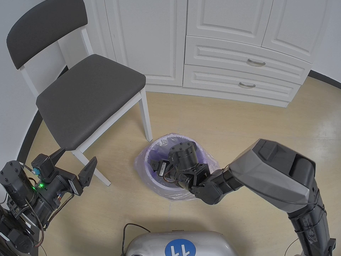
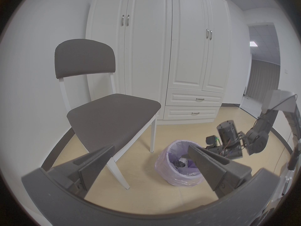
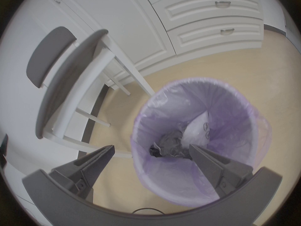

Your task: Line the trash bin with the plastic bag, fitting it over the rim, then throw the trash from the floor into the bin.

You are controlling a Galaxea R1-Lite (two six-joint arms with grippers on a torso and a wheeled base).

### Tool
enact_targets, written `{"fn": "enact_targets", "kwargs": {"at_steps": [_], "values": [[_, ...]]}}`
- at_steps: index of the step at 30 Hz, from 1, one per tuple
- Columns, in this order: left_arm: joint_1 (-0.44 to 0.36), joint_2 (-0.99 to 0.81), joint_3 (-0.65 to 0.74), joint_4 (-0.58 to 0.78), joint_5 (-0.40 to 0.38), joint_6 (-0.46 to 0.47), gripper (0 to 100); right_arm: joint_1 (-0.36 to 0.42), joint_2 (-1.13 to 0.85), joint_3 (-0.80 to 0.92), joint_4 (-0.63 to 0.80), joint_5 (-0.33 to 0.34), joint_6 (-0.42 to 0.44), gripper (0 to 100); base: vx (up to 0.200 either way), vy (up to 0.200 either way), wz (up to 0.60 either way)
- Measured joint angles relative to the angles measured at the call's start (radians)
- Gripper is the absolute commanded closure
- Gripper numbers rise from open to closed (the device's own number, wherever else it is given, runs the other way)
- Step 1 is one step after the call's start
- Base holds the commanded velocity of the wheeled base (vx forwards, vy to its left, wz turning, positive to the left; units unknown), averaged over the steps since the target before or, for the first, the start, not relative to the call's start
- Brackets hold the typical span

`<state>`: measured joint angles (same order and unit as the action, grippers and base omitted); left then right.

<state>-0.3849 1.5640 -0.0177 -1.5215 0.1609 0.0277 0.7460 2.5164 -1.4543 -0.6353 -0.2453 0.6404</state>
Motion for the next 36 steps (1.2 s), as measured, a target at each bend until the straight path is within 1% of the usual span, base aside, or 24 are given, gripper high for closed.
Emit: {"fn": "enact_targets", "kwargs": {"at_steps": [3, 5, 9, 12, 15, 16, 18, 22, 24, 27, 32, 36], "values": [[0.000, -0.002, 0.000, -0.001, 0.000, 0.000, 0, 0.000, -0.055, 0.035, -0.003, -0.002, -0.018, 0, 0.000, 0.000, 0.00], [0.000, -0.004, 0.000, -0.001, 0.000, 0.000, 0, 0.000, -0.085, 0.059, -0.003, -0.013, -0.053, 0, 0.000, 0.000, 0.00], [0.000, -0.013, 0.000, -0.001, 0.000, 0.000, 0, -0.006, -0.148, 0.126, -0.006, -0.056, -0.206, 0, 0.000, 0.000, 0.00], [0.000, -0.025, 0.000, 0.003, 0.001, 0.001, 0, -0.015, -0.215, 0.224, -0.030, -0.067, -0.300, 0, 0.000, 0.000, 0.00], [0.000, -0.041, 0.000, 0.016, 0.001, -0.001, 0, -0.031, -0.294, 0.354, -0.073, -0.066, -0.396, 0, 0.000, 0.000, 0.00], [0.000, -0.049, 0.000, 0.021, 0.001, -0.001, 0, -0.043, -0.327, 0.409, -0.097, -0.066, -0.439, 0, 0.000, 0.000, 0.00], [-0.004, -0.064, 0.000, 0.028, 0.001, -0.002, 0, -0.063, -0.377, 0.493, -0.138, -0.066, -0.500, 0, 0.000, 0.000, 0.00], [-0.024, -0.123, 0.000, 0.065, 0.011, -0.004, 0, -0.124, -0.509, 0.693, -0.246, -0.066, -0.621, 0, 0.000, 0.000, 0.00], [-0.032, -0.159, 0.000, 0.104, 0.019, -0.005, 0, -0.151, -0.562, 0.764, -0.293, -0.065, -0.656, 0, 0.000, 0.000, 0.00], [-0.041, -0.253, 0.000, 0.214, 0.033, -0.007, 0, -0.208, -0.665, 0.885, -0.386, -0.063, -0.698, 0, 0.000, 0.000, 0.00], [-0.049, -0.411, 0.000, 0.374, 0.047, -0.010, 0, -0.284, -0.793, 1.007, -0.486, -0.063, -0.729, 0, 0.000, 0.000, 0.00], [-0.043, -0.532, -0.005, 0.485, 0.068, -0.010, 0, -0.353, -0.894, 1.053, -0.534, -0.063, -0.738, 0, 0.000, 0.000, 0.00]]}}
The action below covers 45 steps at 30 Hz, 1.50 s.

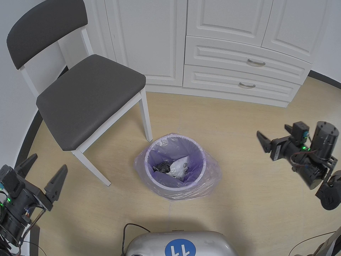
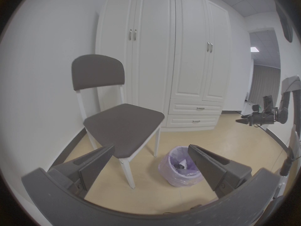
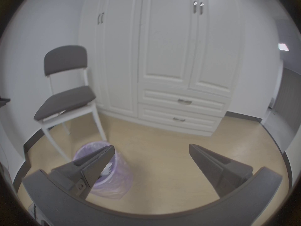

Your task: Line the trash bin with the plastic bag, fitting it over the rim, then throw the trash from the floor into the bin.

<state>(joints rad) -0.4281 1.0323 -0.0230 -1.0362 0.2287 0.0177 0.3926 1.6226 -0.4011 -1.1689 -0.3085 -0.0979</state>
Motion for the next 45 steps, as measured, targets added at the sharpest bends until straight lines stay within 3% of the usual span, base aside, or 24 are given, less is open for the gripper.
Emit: {"fn": "enact_targets", "kwargs": {"at_steps": [8, 18, 29, 45], "values": [[0.090, -0.198, -0.145, 0.216, 0.034, 0.002, 0, -0.091, -0.232, -0.002, -0.017, -0.010, 0.031, 0, 0.000, 0.000, 0.00], [0.214, -0.430, -0.404, 0.576, 0.040, 0.007, 0, -0.114, -0.483, -0.104, 0.020, -0.114, 0.036, 0, 0.000, 0.000, 0.00], [0.284, -0.584, -0.474, 0.641, 0.040, 0.033, 0, -0.118, -0.754, -0.212, 0.343, -0.130, 0.028, 0, 0.000, 0.000, 0.00], [0.358, -0.634, -0.486, 0.646, 0.042, 0.082, 0, -0.225, -1.080, -0.119, 0.462, -0.148, 0.029, 0, 0.000, 0.000, 0.00]]}}
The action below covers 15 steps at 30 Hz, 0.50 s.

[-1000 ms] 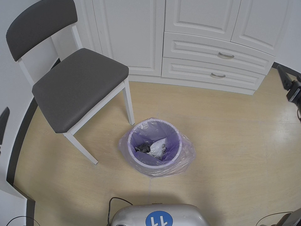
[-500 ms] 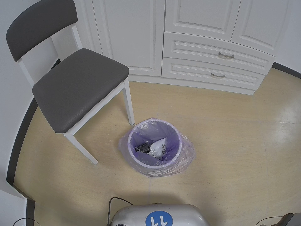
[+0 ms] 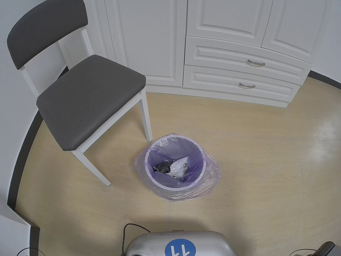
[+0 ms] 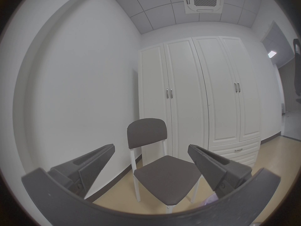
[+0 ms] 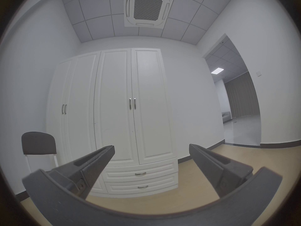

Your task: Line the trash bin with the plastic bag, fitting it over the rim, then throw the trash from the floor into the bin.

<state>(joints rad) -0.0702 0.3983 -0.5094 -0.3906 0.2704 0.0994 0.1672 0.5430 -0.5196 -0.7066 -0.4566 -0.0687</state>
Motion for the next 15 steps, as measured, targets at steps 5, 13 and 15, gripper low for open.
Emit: {"fn": "enact_targets", "kwargs": {"at_steps": [5, 13, 15], "values": [[0.032, -0.020, 0.000, 0.000, 0.000, -0.002, 0, -0.024, -0.123, 0.061, 0.074, 0.000, 0.000, 0, 0.000, 0.000, 0.00], [0.099, -0.101, 0.027, 0.009, -0.001, -0.004, 0, -0.047, -0.300, 0.108, 0.226, 0.000, 0.004, 0, 0.000, 0.000, 0.00], [0.107, -0.126, 0.038, 0.026, -0.001, -0.005, 0, -0.055, -0.332, 0.117, 0.230, 0.000, 0.005, 0, 0.000, 0.000, 0.00]]}}
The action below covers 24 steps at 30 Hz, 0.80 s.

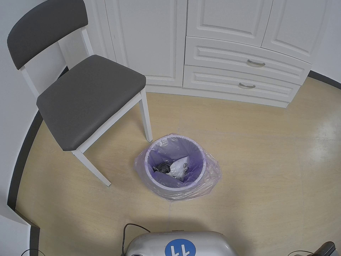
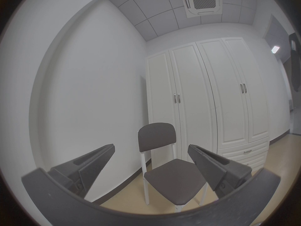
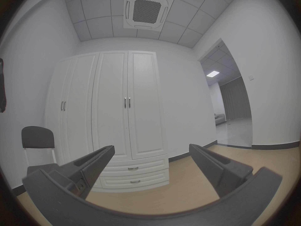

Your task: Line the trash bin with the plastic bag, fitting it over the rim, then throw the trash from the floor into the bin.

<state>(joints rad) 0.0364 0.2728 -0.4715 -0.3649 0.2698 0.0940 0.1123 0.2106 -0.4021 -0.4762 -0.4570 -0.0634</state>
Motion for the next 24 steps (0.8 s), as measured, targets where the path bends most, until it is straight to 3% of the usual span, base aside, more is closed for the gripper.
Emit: {"fn": "enact_targets", "kwargs": {"at_steps": [15, 24], "values": [[-0.019, -0.199, 0.011, 0.225, -0.002, -0.032, 0, -0.100, -0.177, 0.097, 0.046, 0.025, 0.090, 0, 0.000, 0.000, 0.00], [-0.035, -0.249, 0.022, 0.254, 0.000, -0.048, 0, -0.107, -0.196, 0.114, 0.044, 0.223, 0.116, 0, 0.000, 0.000, 0.00]]}}
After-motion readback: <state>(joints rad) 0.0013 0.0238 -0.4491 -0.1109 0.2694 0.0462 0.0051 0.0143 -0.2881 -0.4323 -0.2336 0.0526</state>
